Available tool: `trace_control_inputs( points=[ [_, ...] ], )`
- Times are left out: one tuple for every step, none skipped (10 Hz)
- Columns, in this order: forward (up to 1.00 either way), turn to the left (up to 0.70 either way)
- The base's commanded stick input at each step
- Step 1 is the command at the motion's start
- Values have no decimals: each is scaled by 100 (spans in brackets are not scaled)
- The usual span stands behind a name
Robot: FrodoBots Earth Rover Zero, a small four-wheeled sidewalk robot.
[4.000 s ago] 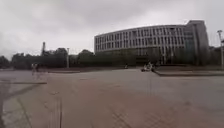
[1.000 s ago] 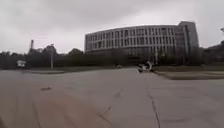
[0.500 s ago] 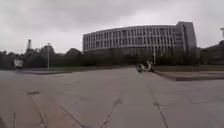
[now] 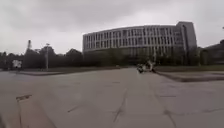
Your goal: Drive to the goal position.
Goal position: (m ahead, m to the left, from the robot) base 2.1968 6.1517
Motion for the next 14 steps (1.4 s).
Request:
trace_control_inputs(
  points=[
    [70, 0],
    [70, 0],
    [70, 0],
    [70, 0],
    [70, 0],
    [70, 0],
    [70, 0],
    [70, 0],
    [70, 0],
    [70, 0],
    [70, 0],
    [70, 0],
    [70, 0],
    [70, 0]
  ],
)
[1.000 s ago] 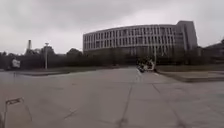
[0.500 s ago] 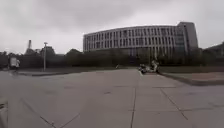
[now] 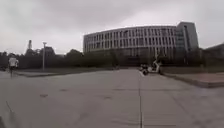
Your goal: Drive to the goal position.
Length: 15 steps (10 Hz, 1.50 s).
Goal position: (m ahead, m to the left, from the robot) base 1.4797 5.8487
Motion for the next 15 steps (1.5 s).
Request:
trace_control_inputs(
  points=[
    [70, 0],
    [70, 0],
    [70, -1],
    [70, -5],
    [70, -8],
    [70, -7],
    [70, -3],
    [70, 0],
    [70, 0],
    [70, -2],
    [70, -12],
    [70, -14],
    [70, -10],
    [70, -4],
    [70, 0]
  ],
)
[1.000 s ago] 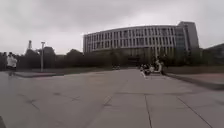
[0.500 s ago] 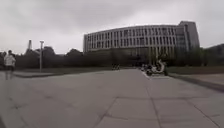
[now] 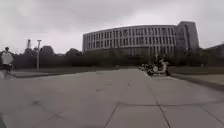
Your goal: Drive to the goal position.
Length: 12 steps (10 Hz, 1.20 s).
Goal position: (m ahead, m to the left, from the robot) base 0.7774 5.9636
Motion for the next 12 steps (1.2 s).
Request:
trace_control_inputs(
  points=[
    [70, -5],
    [70, -15],
    [70, -14],
    [70, -7],
    [70, -1],
    [70, 0],
    [70, 0],
    [70, 0],
    [70, 0],
    [70, 0],
    [70, -4],
    [70, -6]
  ],
)
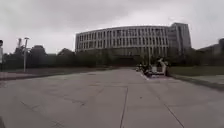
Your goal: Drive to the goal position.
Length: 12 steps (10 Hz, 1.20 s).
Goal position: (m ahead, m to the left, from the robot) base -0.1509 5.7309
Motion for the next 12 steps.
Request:
trace_control_inputs(
  points=[
    [70, -2],
    [70, 0],
    [70, 0],
    [70, 0],
    [70, 0],
    [70, 0],
    [70, 0],
    [70, 0],
    [70, 0],
    [70, 0],
    [70, 0],
    [70, 0]
  ],
)
